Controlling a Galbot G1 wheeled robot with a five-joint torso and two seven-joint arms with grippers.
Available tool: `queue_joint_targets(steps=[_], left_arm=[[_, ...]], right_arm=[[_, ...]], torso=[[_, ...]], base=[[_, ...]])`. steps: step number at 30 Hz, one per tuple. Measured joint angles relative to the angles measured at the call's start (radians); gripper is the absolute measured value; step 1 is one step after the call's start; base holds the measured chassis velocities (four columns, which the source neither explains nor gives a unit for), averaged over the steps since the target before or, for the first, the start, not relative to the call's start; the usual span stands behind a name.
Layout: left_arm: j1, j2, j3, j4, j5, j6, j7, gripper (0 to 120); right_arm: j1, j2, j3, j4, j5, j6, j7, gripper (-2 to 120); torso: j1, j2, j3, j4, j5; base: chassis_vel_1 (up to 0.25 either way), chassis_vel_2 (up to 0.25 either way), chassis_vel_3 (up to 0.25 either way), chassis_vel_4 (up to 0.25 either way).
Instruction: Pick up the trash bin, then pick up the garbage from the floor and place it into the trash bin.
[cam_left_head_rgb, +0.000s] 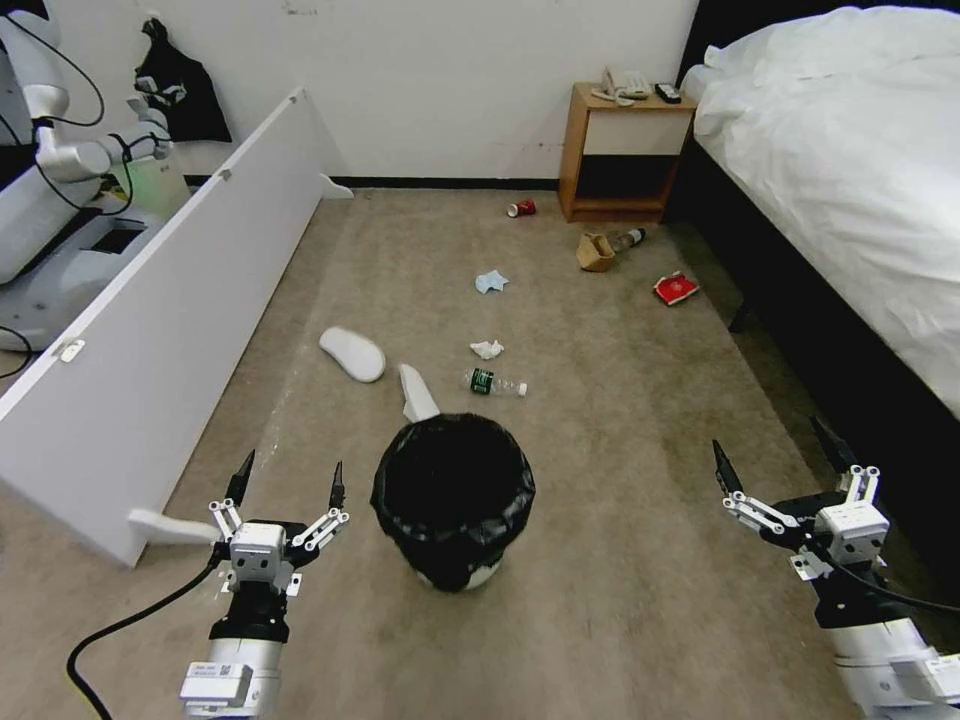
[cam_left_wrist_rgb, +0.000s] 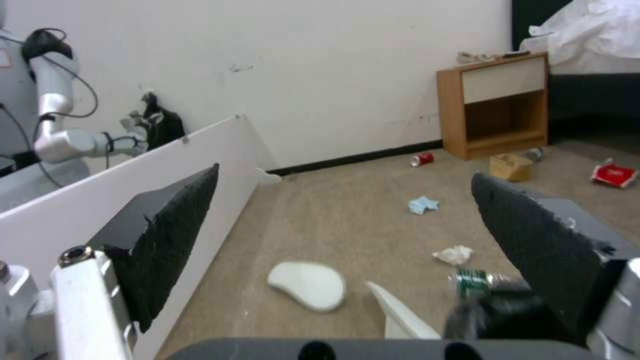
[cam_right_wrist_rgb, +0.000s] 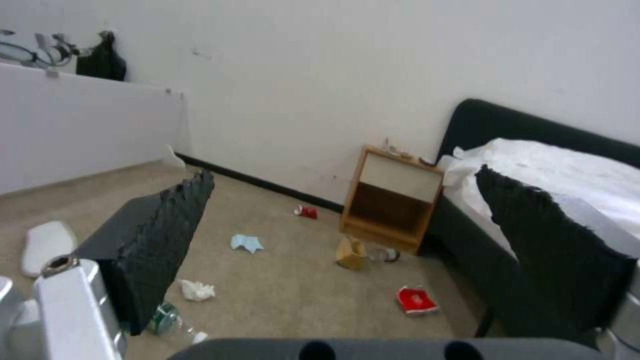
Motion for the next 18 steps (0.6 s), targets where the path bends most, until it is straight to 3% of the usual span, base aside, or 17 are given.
queue_joint_targets(steps=[8,18], left_arm=[[0.001,-0.002,0.001,0.0,0.0,-0.003,0.0,100],[0.006,0.005,0.009,-0.001,0.027,0.023,-0.012,100]], right_arm=[[-0.001,0.0,-0.004,-0.004,0.008,0.023,-0.008,100],[-0.004,-0.002,-0.005,-0.008,0.01,0.029,-0.012,100]], torso=[[0.0,0.0,0.0,0.0001,-0.0002],[0.0,0.0,0.0,-0.0002,-0.0001]], base=[[-0.203,0.183,0.175,-0.179],[0.002,-0.003,-0.015,0.004]])
